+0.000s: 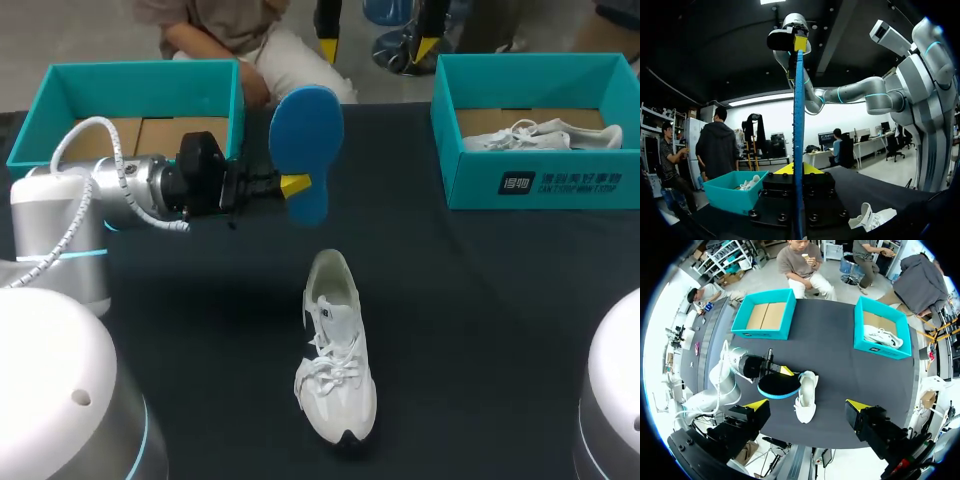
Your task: Take the shoe out of the shoebox, open the shoe tongue, remove and reinsert the insole, then place the shoe into the shoebox
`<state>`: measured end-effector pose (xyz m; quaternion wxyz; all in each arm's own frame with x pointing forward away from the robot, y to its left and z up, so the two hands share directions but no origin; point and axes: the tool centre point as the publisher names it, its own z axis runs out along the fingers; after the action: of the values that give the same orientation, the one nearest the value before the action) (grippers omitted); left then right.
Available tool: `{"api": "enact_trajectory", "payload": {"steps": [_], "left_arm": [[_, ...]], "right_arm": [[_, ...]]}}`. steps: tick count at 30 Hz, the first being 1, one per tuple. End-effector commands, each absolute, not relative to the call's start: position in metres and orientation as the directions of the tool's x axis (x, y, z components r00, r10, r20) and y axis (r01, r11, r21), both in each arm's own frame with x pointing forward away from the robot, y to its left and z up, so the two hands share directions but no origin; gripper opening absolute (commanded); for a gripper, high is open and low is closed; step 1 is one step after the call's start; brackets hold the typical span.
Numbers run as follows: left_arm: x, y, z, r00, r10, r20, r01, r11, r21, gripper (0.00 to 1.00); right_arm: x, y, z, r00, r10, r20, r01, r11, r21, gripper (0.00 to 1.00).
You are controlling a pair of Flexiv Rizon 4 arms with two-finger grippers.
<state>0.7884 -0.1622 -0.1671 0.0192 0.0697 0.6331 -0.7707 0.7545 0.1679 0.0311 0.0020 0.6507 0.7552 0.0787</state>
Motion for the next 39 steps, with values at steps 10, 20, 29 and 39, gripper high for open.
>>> {"api": "enact_trajectory", "payload": {"steps": [10,20,29,39], "left_arm": [[0.792,-0.161,-0.175,-0.989,0.067,-0.134,0.117,-0.213,-0.970,0.00],[0.803,-0.166,-0.180,-0.968,0.020,0.250,-0.250,-0.128,-0.960,0.00],[0.808,-0.168,-0.182,-0.866,0.102,0.490,-0.500,-0.136,-0.855,0.00],[0.805,-0.168,-0.181,-0.722,0.134,0.678,-0.691,-0.103,-0.715,0.00]], "right_arm": [[0.755,0.168,0.031,-0.152,0.983,0.099,0.983,0.140,0.121,1.00],[0.755,0.168,0.031,-0.152,0.983,0.099,0.983,0.140,0.121,1.00],[0.755,0.168,0.031,-0.152,0.983,0.099,0.983,0.140,0.121,1.00],[0.755,0.168,0.031,-0.152,0.983,0.099,0.983,0.140,0.121,1.00]]}}
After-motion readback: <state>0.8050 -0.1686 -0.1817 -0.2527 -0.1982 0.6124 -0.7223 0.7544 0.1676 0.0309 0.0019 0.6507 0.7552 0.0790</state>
